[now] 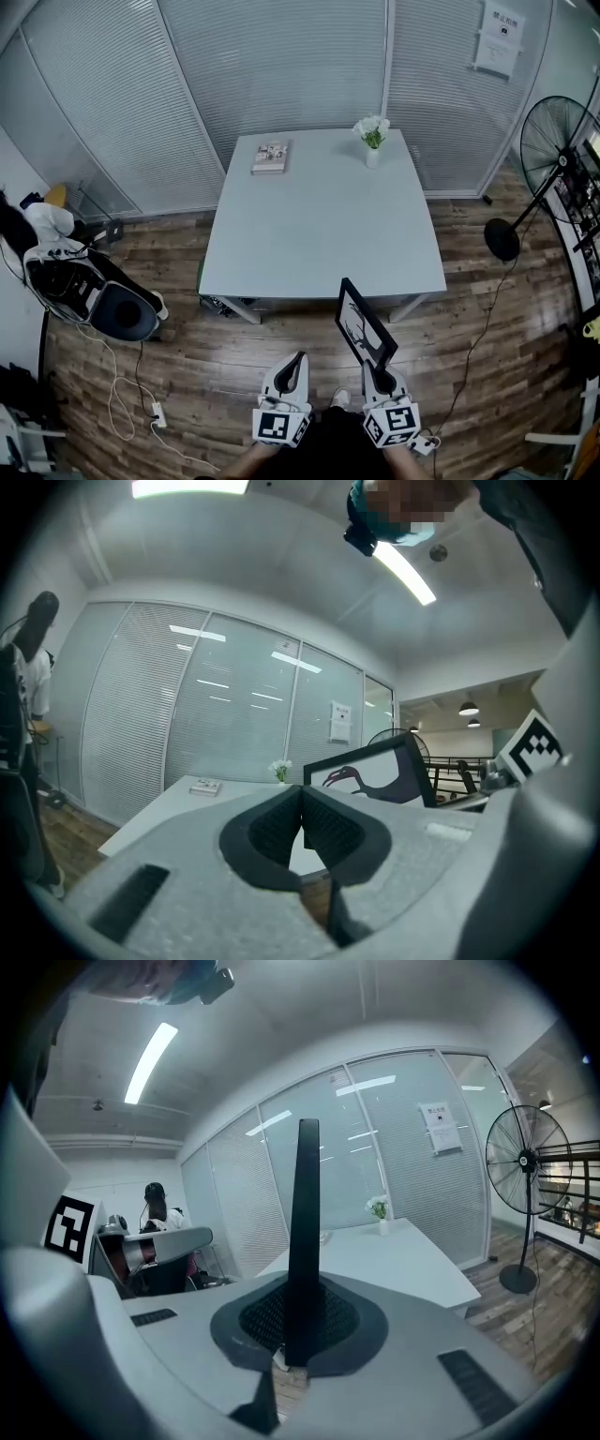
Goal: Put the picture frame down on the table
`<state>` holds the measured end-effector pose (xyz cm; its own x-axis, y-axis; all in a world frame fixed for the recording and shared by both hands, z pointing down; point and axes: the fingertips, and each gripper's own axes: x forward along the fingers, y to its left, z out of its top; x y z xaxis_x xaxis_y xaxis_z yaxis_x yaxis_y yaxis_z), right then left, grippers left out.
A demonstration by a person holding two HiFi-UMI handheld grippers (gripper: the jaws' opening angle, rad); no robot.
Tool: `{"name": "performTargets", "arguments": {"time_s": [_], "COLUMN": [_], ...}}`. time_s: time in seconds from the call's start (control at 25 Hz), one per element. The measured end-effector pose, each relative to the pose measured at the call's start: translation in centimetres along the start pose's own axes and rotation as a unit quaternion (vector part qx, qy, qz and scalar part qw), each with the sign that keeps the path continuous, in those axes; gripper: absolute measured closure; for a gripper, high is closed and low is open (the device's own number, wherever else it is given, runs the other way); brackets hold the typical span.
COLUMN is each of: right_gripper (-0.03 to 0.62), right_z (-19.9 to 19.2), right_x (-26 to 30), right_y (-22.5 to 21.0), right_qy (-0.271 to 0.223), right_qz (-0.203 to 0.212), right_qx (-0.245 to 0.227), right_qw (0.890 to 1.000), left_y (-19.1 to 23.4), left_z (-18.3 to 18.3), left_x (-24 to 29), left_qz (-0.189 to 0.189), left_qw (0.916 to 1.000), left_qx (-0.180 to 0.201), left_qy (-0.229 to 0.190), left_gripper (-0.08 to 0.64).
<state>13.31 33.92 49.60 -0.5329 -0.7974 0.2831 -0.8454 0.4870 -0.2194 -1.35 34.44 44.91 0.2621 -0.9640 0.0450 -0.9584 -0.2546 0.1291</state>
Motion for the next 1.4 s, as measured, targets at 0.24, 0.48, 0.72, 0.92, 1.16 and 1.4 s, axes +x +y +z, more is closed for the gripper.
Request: {"name": "performTargets", "arguments": {"time_s": [0.24,0.48,0.72,0.92,1.16,1.4], "right_gripper": [0.566,0.566,0.566,0.566,0.566,0.566], "right_z": [0.7,0.8,1.4,2.8,4.8,7.1], "right_x": [0.3,2.3,6.4,11.3,19.0,25.8], "right_y": [-1.8,-2.3,-3.5,-4.2,-4.7,-4.5], "right_qy": [-0.007,-0.004,0.005,0.010,0.020,0.024], "right_qz": [0.027,0.039,0.026,0.018,0.011,0.004], "right_qx": [-0.006,0.005,-0.001,-0.010,-0.016,-0.008], "right_qw": [1.000,0.999,1.000,1.000,1.000,1.000], "left_y": [-2.0,-1.3,1.5,4.8,10.4,15.8], "left_z": [-1.4,-2.2,-2.8,-2.3,-0.2,1.6], "left_x": [1.1,2.2,6.1,11.7,18.8,24.5], "left_qz": [0.014,0.025,0.021,0.014,0.007,-0.003], "left_qw": [0.9990,0.9987,0.9991,0.9996,0.9999,1.0000], "left_qx": [0.031,0.026,0.009,-0.002,-0.006,-0.006], "left_qy": [0.028,0.036,0.036,0.023,0.005,0.003], "left_gripper": [0.548,0.548,0.548,0.548,0.548,0.548]}}
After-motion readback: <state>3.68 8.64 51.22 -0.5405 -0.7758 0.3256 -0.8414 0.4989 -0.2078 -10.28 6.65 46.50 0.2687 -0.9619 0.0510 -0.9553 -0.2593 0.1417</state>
